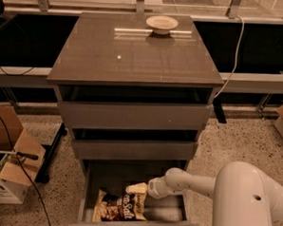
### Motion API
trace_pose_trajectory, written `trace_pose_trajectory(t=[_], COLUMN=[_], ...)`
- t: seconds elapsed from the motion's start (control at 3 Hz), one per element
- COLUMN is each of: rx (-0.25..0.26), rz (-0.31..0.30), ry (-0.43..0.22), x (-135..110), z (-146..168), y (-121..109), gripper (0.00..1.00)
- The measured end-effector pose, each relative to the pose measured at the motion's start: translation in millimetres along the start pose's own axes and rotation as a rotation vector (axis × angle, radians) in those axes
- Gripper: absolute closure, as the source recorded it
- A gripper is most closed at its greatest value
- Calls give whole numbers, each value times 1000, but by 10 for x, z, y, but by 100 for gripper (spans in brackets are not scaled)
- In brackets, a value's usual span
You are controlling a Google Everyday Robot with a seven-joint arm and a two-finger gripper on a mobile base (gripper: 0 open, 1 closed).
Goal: Pick brown chip bag from bottom drawer and place on counter
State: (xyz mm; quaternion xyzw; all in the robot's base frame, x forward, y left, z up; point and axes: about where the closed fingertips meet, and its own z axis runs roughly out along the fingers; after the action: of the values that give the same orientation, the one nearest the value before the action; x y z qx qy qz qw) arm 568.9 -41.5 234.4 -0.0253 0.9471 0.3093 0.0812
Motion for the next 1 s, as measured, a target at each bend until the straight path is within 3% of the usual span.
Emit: trace_pose_trajectory(t=[0.33,0.67,1.0], rx=[-68,-156,-200], rz=[71,115,129], ry=[16,25,35], x=[49,16,-13], z=[343,598,691], y=[-114,-122,-99], gripper=[0,19,42])
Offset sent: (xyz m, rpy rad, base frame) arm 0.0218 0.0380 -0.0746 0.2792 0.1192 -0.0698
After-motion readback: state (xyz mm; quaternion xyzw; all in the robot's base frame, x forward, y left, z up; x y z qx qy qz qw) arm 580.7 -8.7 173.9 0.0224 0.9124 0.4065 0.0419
